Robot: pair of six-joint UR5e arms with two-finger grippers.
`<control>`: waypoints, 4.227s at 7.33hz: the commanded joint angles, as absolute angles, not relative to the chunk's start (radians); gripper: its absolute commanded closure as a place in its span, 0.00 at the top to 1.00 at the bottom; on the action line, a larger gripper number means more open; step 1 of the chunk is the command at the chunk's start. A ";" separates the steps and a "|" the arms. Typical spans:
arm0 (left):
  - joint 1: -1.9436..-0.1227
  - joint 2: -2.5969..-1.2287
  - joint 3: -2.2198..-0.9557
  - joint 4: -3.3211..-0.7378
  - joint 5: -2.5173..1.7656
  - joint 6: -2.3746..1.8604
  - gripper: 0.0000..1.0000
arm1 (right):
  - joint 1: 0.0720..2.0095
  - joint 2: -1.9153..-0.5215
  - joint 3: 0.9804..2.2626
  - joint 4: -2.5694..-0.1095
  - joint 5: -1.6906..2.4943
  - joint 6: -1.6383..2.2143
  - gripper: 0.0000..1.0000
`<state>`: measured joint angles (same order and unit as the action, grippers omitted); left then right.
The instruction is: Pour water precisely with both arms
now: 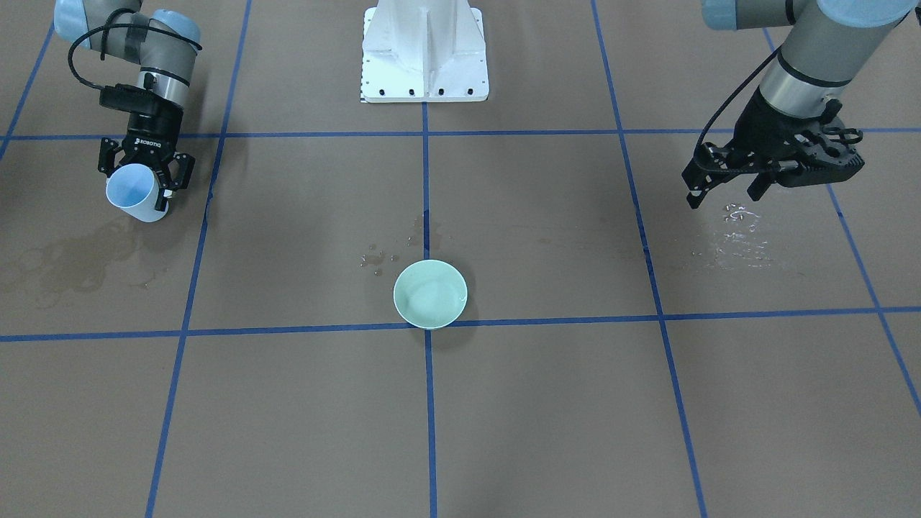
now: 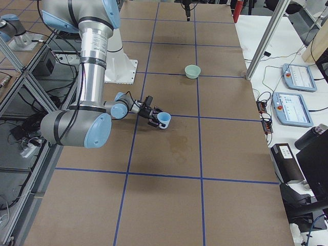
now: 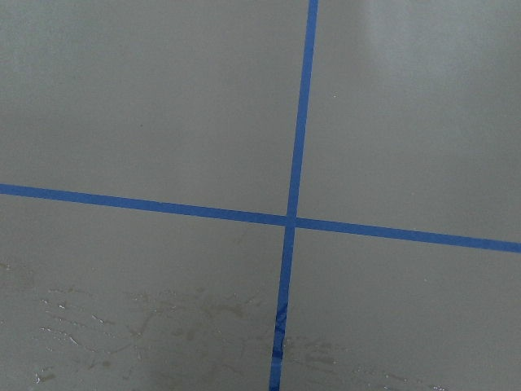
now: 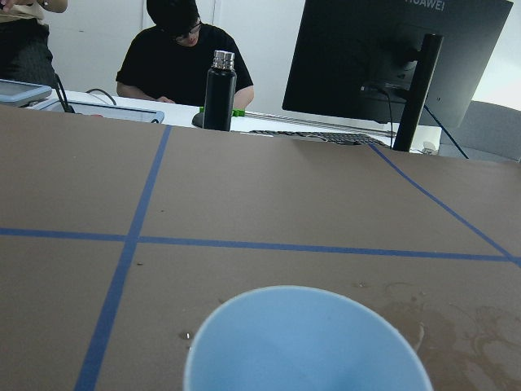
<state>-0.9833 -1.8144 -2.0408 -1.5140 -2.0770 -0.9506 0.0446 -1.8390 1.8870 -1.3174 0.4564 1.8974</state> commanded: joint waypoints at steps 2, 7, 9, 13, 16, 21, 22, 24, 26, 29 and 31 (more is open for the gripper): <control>-0.982 -1.815 -2.034 -1.516 -2.077 -0.950 1.00 | 0.044 -1.838 1.887 -1.316 0.446 1.921 0.98; -0.983 -1.821 -2.036 -1.516 -2.077 -0.951 1.00 | 0.045 -1.862 1.930 -1.316 0.428 1.919 0.99; -0.983 -1.821 -2.034 -1.516 -2.077 -0.951 1.00 | 0.044 -1.878 1.959 -1.316 0.428 1.916 0.99; -0.983 -1.822 -2.034 -1.516 -2.077 -0.953 1.00 | 0.051 -1.936 2.095 -1.316 0.436 1.867 0.99; -0.980 -1.825 -2.034 -1.516 -2.077 -0.953 1.00 | 0.211 -1.895 2.230 -1.316 0.580 1.528 0.99; -0.843 -2.189 -1.843 -1.571 -2.074 -1.290 1.00 | 0.577 -1.757 2.309 -1.316 1.010 1.116 0.99; -0.812 -2.295 -1.724 -1.574 -2.071 -1.337 1.00 | 0.672 -1.750 2.306 -1.316 1.128 1.009 0.99; -0.766 -2.379 -1.506 -1.758 -2.065 -1.388 1.00 | 0.823 -1.645 2.231 -1.330 1.367 0.938 0.99; -0.735 -2.404 -1.355 -1.896 -2.057 -1.407 1.00 | 0.969 -1.591 2.122 -1.328 1.565 0.759 0.99; -0.651 -2.422 -1.292 -1.910 -1.957 -1.407 1.00 | 1.174 -1.526 1.959 -1.330 1.883 0.553 0.99; -0.635 -2.437 -1.261 -1.908 -1.957 -1.405 0.98 | 1.279 -1.514 1.869 -1.333 2.047 0.464 0.99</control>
